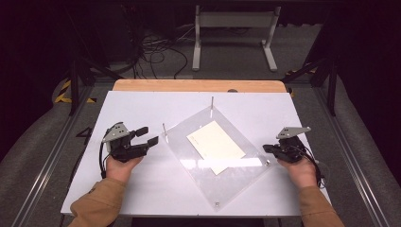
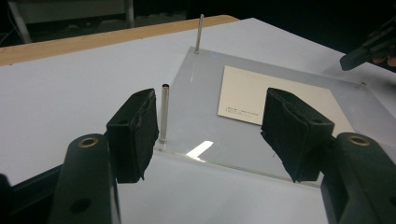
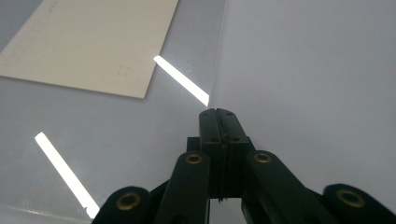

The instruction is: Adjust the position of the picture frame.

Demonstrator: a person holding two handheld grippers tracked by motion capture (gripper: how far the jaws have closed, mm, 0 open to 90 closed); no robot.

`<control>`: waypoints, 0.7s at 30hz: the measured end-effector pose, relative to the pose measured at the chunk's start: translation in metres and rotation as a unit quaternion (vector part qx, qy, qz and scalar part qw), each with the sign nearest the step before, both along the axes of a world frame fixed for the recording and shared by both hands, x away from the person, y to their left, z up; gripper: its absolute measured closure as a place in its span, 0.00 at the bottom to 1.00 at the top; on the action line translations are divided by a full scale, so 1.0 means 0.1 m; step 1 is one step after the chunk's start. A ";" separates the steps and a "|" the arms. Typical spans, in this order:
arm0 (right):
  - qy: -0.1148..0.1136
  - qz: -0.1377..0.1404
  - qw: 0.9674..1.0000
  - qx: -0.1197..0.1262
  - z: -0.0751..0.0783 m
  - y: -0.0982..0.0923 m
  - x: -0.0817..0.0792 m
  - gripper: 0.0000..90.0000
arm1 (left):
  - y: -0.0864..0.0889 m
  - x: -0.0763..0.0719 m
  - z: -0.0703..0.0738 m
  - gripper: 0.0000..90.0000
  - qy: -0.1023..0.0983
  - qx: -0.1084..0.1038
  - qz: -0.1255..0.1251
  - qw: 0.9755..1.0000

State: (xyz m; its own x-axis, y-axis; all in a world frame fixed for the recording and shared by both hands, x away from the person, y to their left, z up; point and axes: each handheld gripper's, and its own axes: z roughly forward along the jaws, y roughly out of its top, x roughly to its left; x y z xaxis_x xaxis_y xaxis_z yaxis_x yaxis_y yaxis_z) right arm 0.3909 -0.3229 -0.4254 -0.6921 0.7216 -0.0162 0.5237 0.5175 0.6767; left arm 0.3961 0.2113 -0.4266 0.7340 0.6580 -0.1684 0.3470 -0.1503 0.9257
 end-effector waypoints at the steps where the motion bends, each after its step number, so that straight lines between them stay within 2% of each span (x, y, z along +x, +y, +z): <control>1: 0.000 0.000 1.000 0.000 0.00 0.00 0.00 1.00 | 0.00 0.01 0.00 0.41 0.001 0.002 -0.001 1.000; 2: 0.010 -0.003 1.000 -0.008 -0.02 -0.01 0.01 1.00 | 0.00 0.02 0.00 0.41 0.008 0.000 -0.002 1.000; 7: 0.031 -0.006 0.999 -0.031 -0.09 -0.01 0.02 0.99 | -0.01 0.03 -0.01 0.40 0.008 0.003 -0.003 1.000; 9: 0.036 -0.003 0.999 -0.034 -0.11 -0.01 0.02 1.00 | 0.00 0.04 -0.01 0.40 0.006 0.008 -0.004 1.000; 12: 0.042 0.000 0.999 -0.034 -0.12 0.00 0.02 1.00 | -0.01 0.03 -0.01 0.40 0.015 0.002 -0.004 1.000; 17: 0.045 0.004 0.998 -0.042 -0.11 0.04 0.02 1.00 | -0.02 0.03 -0.01 0.41 0.011 0.005 -0.004 1.000; 21: 0.051 0.000 0.998 -0.031 -0.12 0.03 0.01 1.00 | -0.01 0.03 -0.02 0.41 0.015 0.005 -0.003 1.000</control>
